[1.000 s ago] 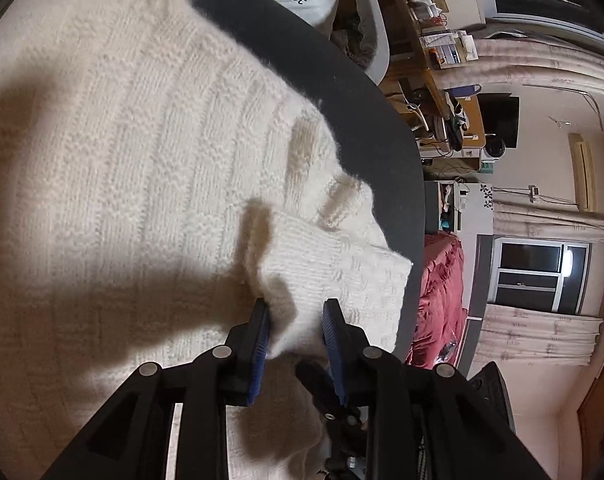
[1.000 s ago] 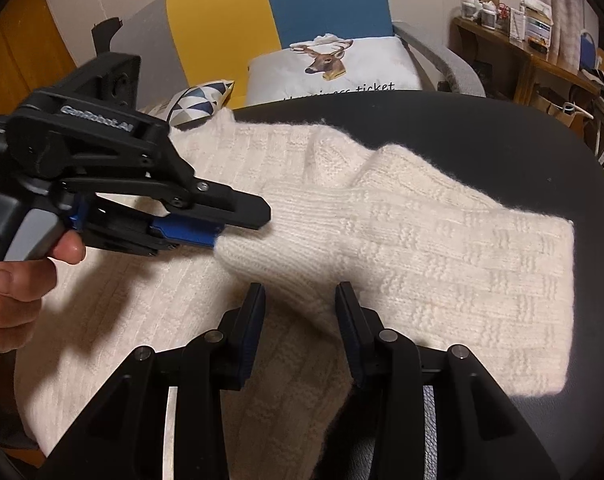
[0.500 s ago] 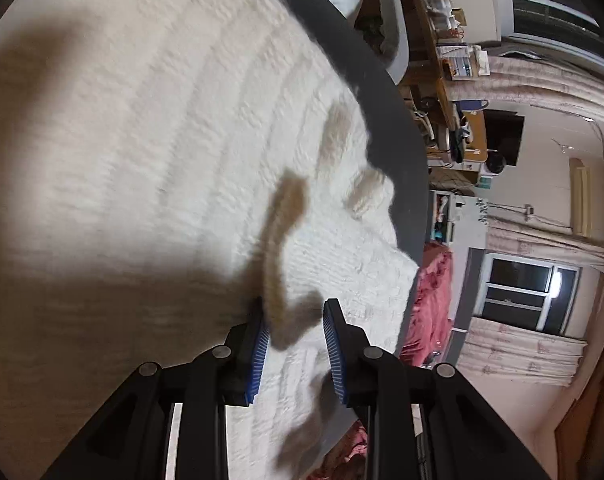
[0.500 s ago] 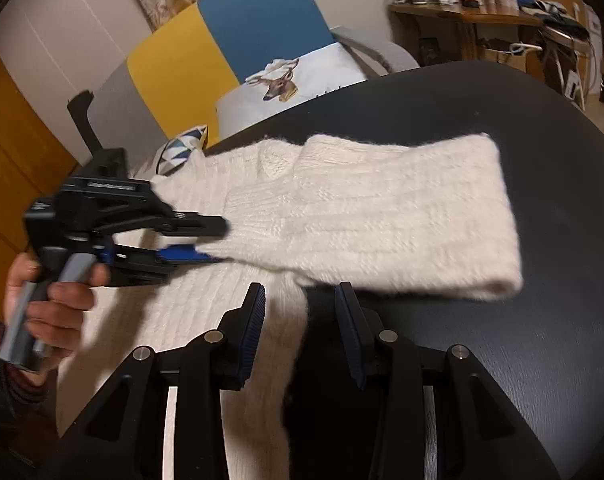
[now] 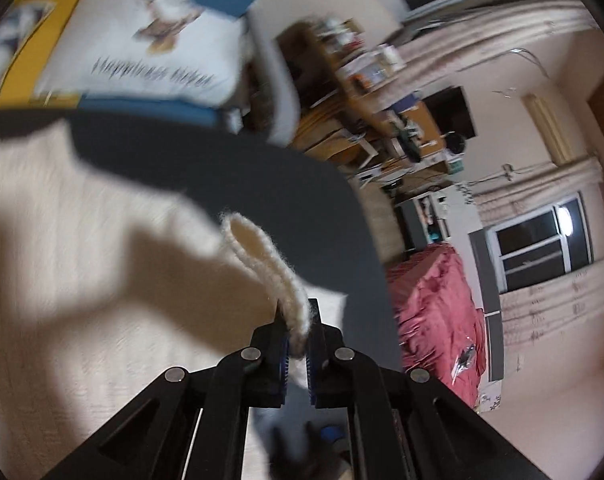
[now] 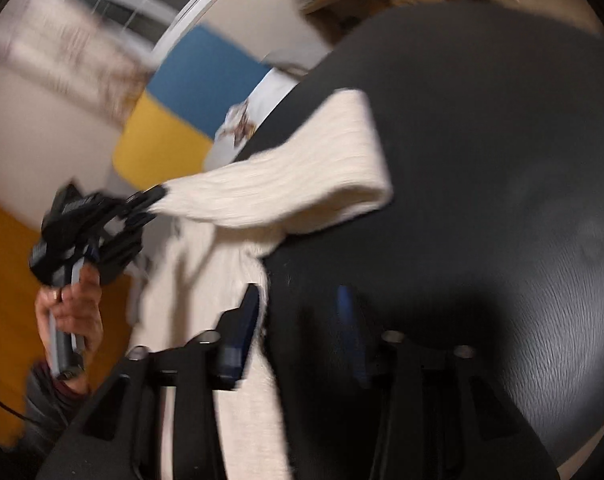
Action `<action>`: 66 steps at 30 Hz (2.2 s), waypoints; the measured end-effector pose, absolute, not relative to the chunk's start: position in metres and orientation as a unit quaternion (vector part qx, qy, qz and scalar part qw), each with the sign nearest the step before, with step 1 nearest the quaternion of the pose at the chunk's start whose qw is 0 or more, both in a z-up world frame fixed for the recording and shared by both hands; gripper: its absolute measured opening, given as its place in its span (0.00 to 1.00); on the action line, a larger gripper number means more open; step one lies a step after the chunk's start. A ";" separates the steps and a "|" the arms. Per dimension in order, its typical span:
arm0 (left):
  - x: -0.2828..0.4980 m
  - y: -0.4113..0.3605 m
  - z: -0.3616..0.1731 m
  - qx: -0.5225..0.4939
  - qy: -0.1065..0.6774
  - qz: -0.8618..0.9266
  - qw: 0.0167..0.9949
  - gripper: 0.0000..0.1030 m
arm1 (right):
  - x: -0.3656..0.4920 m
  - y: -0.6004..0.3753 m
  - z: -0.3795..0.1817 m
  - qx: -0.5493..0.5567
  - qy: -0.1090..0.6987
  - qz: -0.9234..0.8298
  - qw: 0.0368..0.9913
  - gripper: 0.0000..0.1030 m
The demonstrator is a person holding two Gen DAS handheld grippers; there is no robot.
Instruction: Fold clothes
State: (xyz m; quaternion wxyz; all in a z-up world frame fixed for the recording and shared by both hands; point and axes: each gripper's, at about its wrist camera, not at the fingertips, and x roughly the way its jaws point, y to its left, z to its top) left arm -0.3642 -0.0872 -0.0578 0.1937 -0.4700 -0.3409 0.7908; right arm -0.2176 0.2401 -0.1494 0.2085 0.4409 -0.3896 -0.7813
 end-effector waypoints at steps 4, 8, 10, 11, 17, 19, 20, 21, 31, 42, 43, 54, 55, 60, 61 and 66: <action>-0.371 -0.083 0.008 -0.425 -0.320 0.820 0.211 0.05 | -0.219 0.268 -0.164 0.392 -0.555 -0.693 0.242 0.64; -0.379 -0.081 0.053 -0.399 -0.297 0.842 0.209 0.05 | -0.225 0.270 -0.180 0.333 -0.681 -0.598 0.261 0.88; -0.379 -0.085 0.068 -0.385 -0.294 0.849 0.212 0.05 | -0.232 0.260 -0.187 0.313 -0.721 -0.556 0.271 0.92; -0.379 -0.087 0.072 -0.380 -0.294 0.851 0.211 0.05 | -0.237 0.253 -0.189 0.306 -0.735 -0.539 0.277 0.95; -0.376 -0.111 0.085 -0.360 -0.303 0.858 0.206 0.05 | -0.260 0.199 -0.206 0.308 -0.779 -0.479 0.263 0.98; -0.368 -0.123 0.088 -0.346 -0.310 0.860 0.210 0.05 | -0.265 0.188 -0.213 0.301 -0.794 -0.465 0.251 0.98; -0.364 -0.129 0.090 -0.339 -0.311 0.862 0.212 0.05 | -0.267 0.183 -0.216 0.296 -0.801 -0.459 0.245 0.98; -0.360 -0.134 0.092 -0.333 -0.312 0.864 0.214 0.05 | -0.269 0.178 -0.219 0.291 -0.808 -0.452 0.239 0.99; -0.335 -0.191 0.083 -0.316 -0.316 0.873 0.193 0.05 | -0.299 0.149 -0.234 0.284 -0.833 -0.430 0.201 0.99; -0.283 -0.258 0.024 -0.326 -0.317 0.877 0.155 0.05 | -0.313 0.158 -0.221 0.296 -0.789 -0.502 0.194 0.99; -0.277 -0.266 0.010 -0.334 -0.323 0.874 0.145 0.05 | -0.313 0.159 -0.220 0.299 -0.782 -0.511 0.195 0.99; -0.211 -0.327 -0.156 -0.439 -0.369 0.819 0.026 0.05 | -0.327 0.151 -0.196 0.391 -0.647 -0.615 0.225 0.99; -0.208 -0.328 -0.167 -0.450 -0.368 0.813 0.021 0.06 | -0.328 0.148 -0.196 0.399 -0.636 -0.620 0.226 0.99; -0.205 -0.346 -0.193 -0.462 -0.415 0.783 0.033 0.15 | -0.330 0.141 -0.191 0.416 -0.605 -0.639 0.229 0.99; -0.205 -0.350 -0.194 -0.458 -0.427 0.779 0.037 0.17 | -0.330 0.141 -0.191 0.416 -0.604 -0.640 0.229 0.99; -0.209 -0.363 -0.191 -0.457 -0.431 0.776 0.051 0.19 | -0.331 0.142 -0.192 0.411 -0.607 -0.637 0.239 0.99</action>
